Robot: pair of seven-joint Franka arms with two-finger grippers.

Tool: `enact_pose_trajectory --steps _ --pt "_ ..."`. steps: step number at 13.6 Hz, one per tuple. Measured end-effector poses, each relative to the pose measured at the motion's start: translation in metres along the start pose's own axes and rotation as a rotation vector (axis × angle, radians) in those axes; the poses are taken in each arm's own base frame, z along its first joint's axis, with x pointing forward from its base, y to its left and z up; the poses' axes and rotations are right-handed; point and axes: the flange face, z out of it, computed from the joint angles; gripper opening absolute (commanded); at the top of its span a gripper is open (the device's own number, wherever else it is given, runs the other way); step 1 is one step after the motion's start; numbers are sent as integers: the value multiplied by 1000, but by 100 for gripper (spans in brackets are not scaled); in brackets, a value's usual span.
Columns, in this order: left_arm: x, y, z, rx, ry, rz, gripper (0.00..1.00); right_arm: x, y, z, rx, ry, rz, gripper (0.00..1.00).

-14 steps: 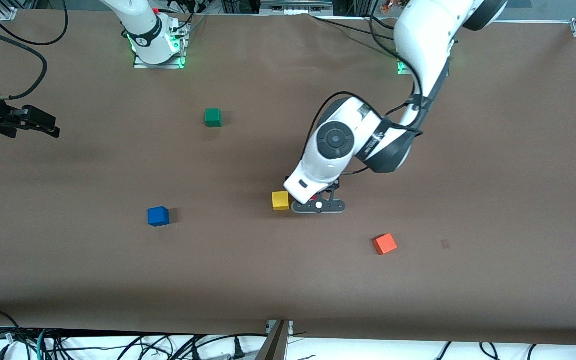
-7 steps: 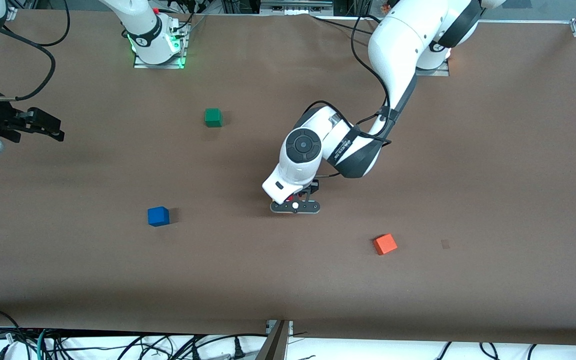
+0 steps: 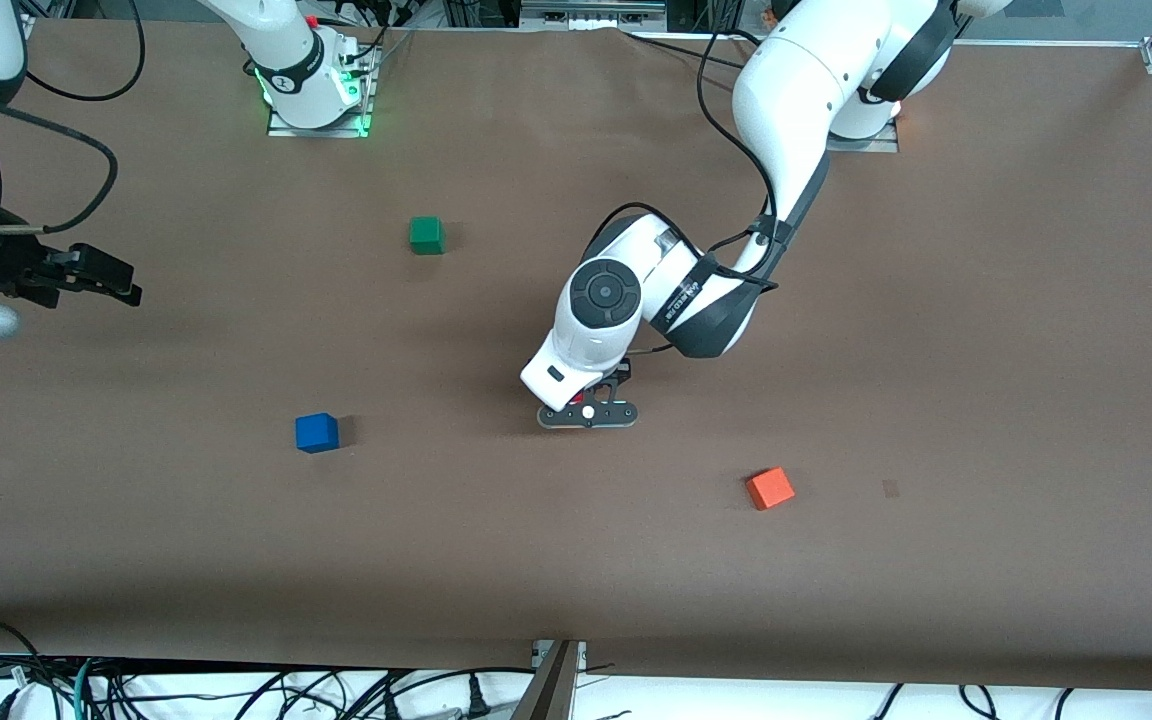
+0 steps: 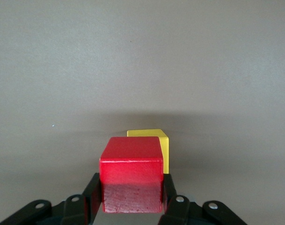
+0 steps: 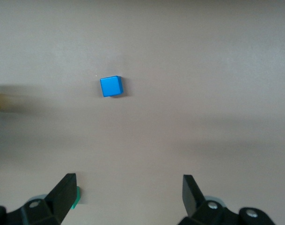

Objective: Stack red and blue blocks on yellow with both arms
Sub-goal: 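Lower the red cube onto the yellow cube with the left gripper, then release the red cube with the left gripper while the right gripper reaches the blue cube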

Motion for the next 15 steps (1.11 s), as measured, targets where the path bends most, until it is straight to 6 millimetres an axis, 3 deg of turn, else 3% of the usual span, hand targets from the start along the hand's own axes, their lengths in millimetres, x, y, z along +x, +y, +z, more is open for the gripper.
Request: enact_pose_trajectory --steps 9,15 --pt "-17 18 5 3 -3 6 1 8 13 20 -5 -32 12 100" --pt "-17 23 23 5 3 -26 1 10 19 24 -3 -39 9 100"
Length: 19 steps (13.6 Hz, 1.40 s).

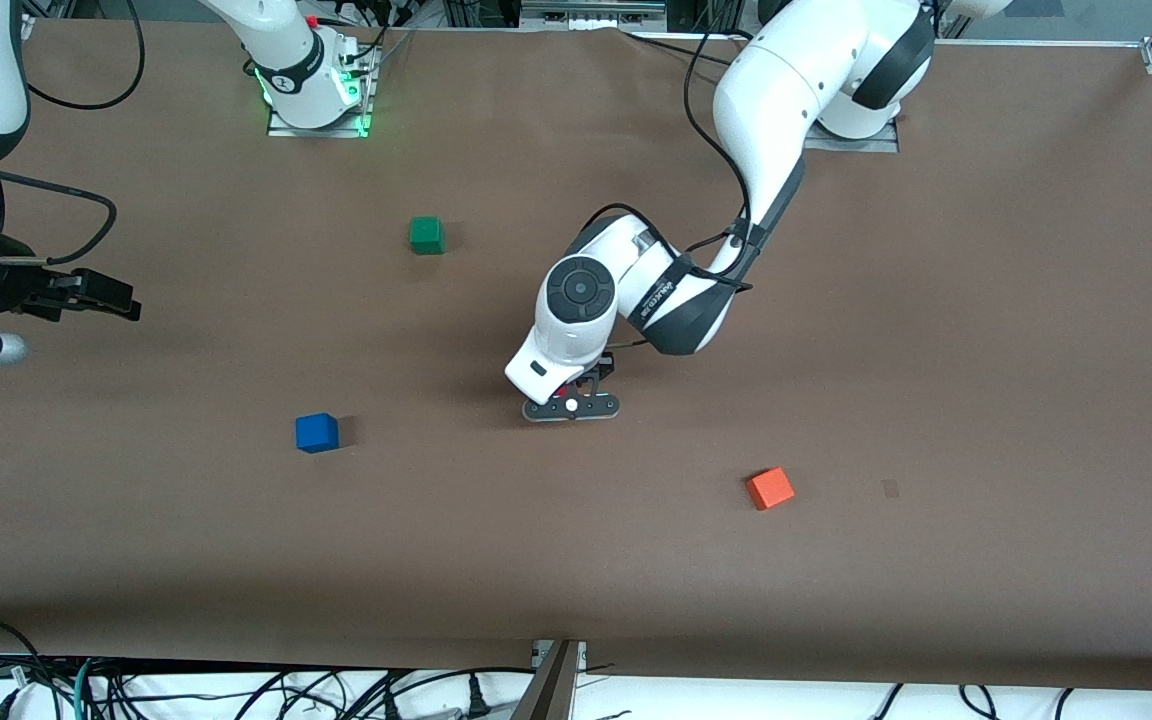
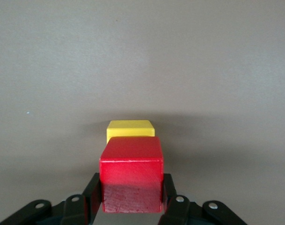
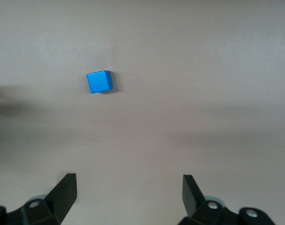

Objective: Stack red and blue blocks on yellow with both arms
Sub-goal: 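Release the red cube with the left gripper while the right gripper reaches the blue cube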

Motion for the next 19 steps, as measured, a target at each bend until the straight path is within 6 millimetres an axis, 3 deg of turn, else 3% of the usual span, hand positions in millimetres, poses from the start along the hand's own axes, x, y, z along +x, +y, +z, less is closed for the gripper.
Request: enact_pose_trajectory --steps 2,5,6,7,8,10,16,19 --pt "-2 2 1 3 3 -1 9 2 0 6 -1 -11 -1 100" --pt "-1 2 1 3 5 -2 29 16 -1 51 -9 -93 -8 100" --pt "-1 2 1 3 5 -3 40 21 -2 65 -12 -114 -9 100" --pt "-1 2 1 4 6 -3 58 25 -3 74 -14 -120 -11 100" --pt "0 1 1 4 7 -4 60 29 -4 79 -15 -110 -12 100" --pt "1 0 1 6 9 -6 100 41 -9 94 5 -80 -10 100" --pt "5 -2 -2 4 15 -12 100 87 -48 194 27 -12 -37 100" --pt "18 -16 -14 25 -1 -38 100 99 -66 230 55 22 -43 100"
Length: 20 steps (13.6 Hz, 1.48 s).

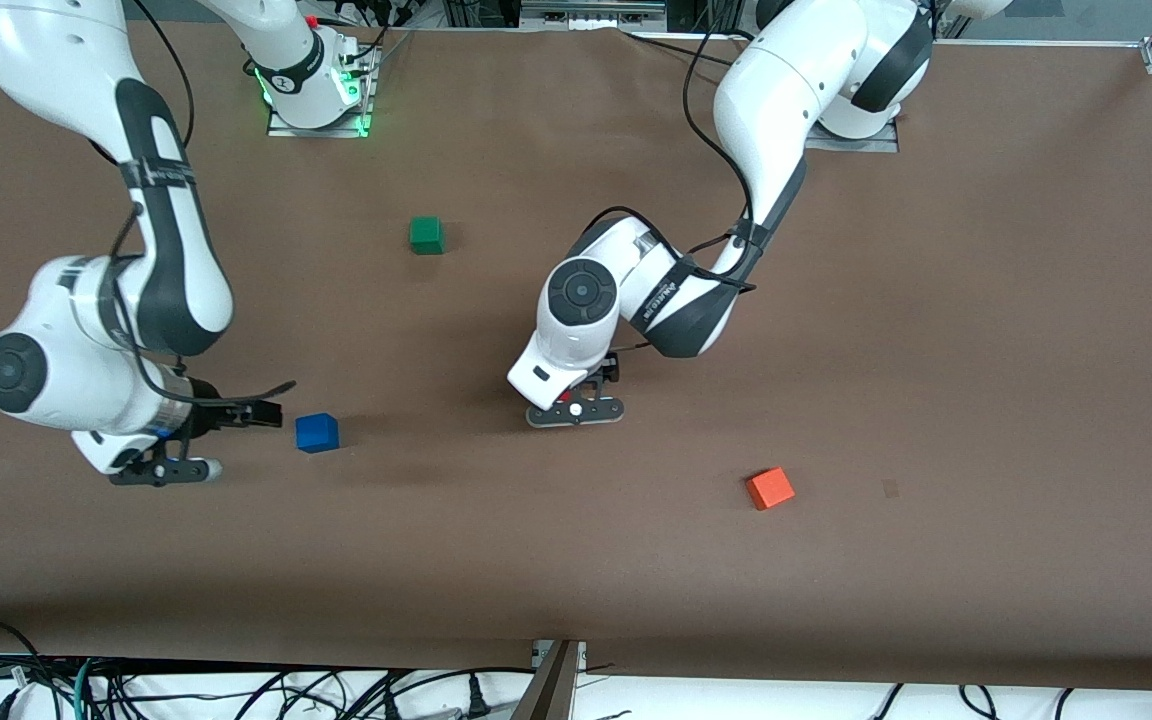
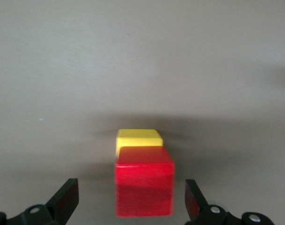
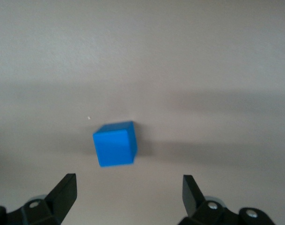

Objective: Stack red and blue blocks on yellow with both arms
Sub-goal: 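Release the red cube with the left gripper while the right gripper reaches the blue cube, then grasp the blue cube with the right gripper while the left gripper withdraws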

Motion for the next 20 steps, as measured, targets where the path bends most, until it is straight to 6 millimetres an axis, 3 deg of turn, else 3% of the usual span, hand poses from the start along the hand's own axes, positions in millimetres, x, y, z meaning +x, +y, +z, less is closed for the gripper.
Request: enact_pose_trajectory --steps 3,5,9,13,15,16,20 --pt "33 -41 -31 41 -32 -27 100 7 -20 24 3 32 -25 100" --pt "63 -84 -66 59 -48 -26 100 8 -31 32 12 45 -31 100" --pt "119 -191 -136 76 -66 -47 100 9 -34 44 12 39 -31 100" --pt "165 -311 -181 65 -69 -43 100 8 -40 62 13 46 -37 100" --pt "176 -364 -203 57 -68 -80 100 6 -39 71 10 41 -36 100" --pt "178 -381 -218 52 -61 -77 100 6 -39 74 9 37 -35 100" --pt "154 -406 -312 34 25 -42 100 4 -39 82 7 27 -34 97"
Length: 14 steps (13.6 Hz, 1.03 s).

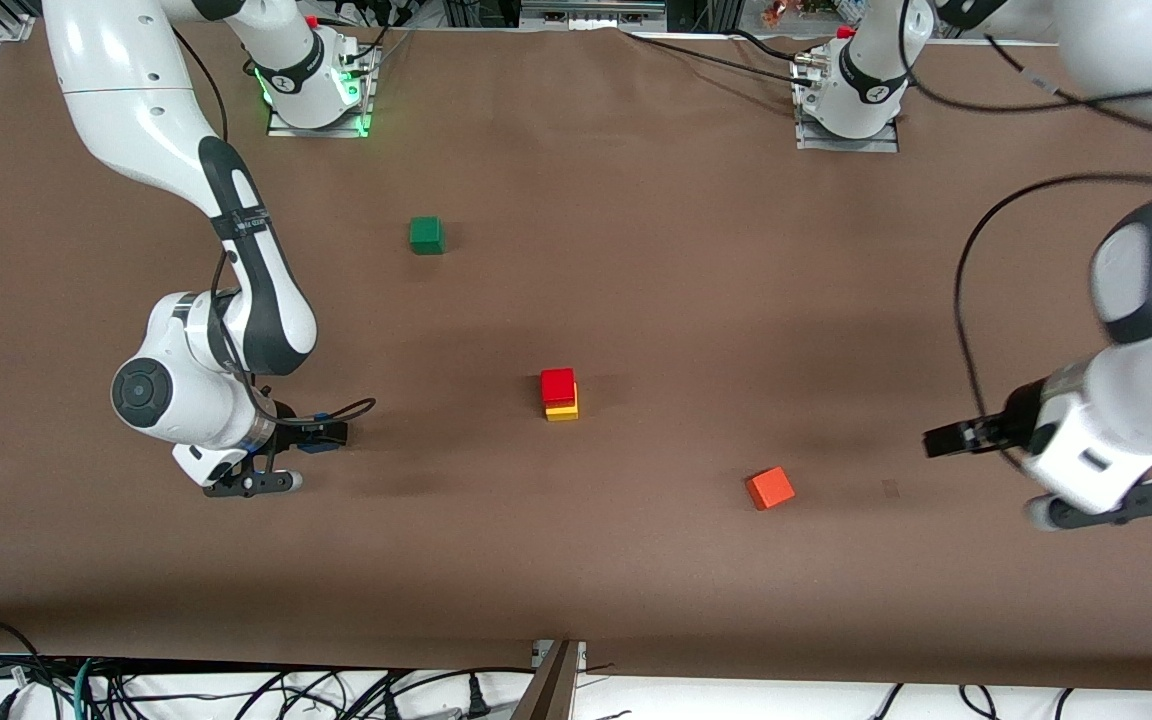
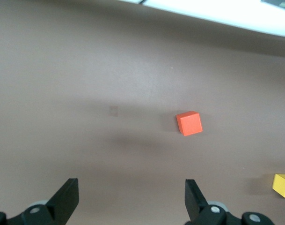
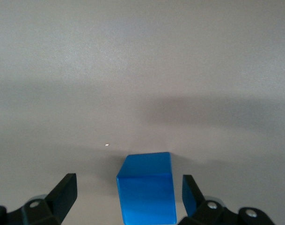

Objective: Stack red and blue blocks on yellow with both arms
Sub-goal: 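Grasp the blue cube with the right gripper while the left gripper withdraws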

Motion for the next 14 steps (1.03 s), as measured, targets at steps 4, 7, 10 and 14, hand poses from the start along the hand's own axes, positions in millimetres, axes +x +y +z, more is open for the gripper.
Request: enact_pose_trajectory --steps 4,7,10,14 --pt "-24 -43 -62 3 11 -22 100 -3 1 6 -1 -12 3 93" --pt "-31 -61 -48 26 -95 -28 100 -6 4 16 -3 -27 8 81" --pt "-33 -63 -31 35 -151 -8 100 -8 6 22 -5 -34 10 59" --pt "-62 -61 -24 43 -145 24 100 -8 8 23 -5 -37 14 34"
